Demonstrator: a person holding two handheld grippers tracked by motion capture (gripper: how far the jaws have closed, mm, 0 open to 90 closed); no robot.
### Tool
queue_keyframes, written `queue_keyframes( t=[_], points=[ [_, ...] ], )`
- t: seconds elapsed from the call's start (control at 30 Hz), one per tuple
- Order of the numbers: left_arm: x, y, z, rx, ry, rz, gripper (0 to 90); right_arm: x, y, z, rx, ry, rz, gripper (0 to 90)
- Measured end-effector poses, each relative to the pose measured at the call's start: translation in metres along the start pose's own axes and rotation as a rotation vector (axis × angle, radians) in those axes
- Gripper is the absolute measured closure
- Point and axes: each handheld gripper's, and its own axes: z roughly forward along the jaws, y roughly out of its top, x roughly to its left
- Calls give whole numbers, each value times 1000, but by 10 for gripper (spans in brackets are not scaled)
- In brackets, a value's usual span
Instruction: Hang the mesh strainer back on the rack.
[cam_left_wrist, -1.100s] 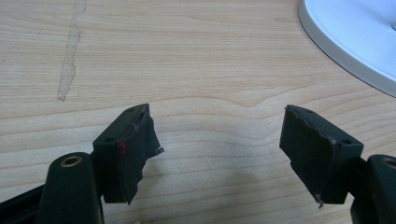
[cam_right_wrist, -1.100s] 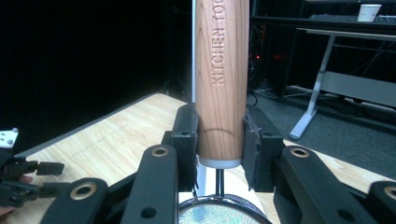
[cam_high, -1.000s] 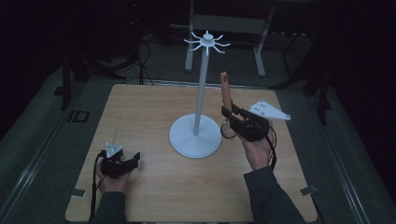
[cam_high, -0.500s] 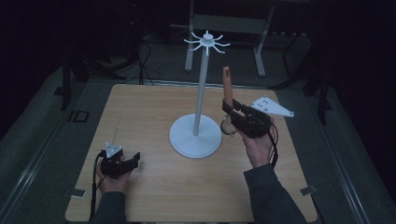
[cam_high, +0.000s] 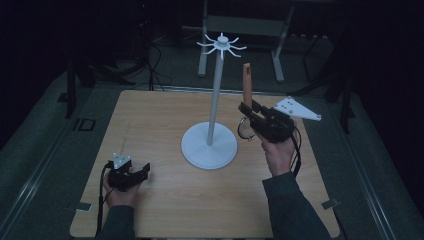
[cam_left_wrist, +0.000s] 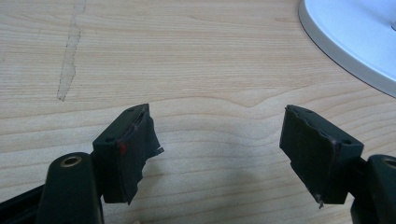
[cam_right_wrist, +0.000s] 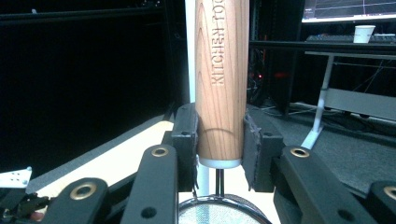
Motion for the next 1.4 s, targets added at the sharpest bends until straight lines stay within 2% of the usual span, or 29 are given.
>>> queue_keyframes(
  t=[0.23, 0.53, 0.87, 1.2, 1.4],
  points=[
    [0, 0, 0, -1, -2, -2, 259, 1, 7, 2, -21, 24, 17, 691],
    [0, 0, 0, -1, -2, -2, 259, -1, 14, 5, -53, 95, 67, 691],
    [0, 0, 0, 0, -3, -3, 259, -3, 19, 11, -56, 128, 96, 691],
    [0, 0, 0, 0, -2, -2, 258, -8, 21, 21, -55, 197, 163, 691],
    [0, 0, 0, 0, -3, -1, 258, -8, 20, 23, -50, 215, 170, 691]
  ],
)
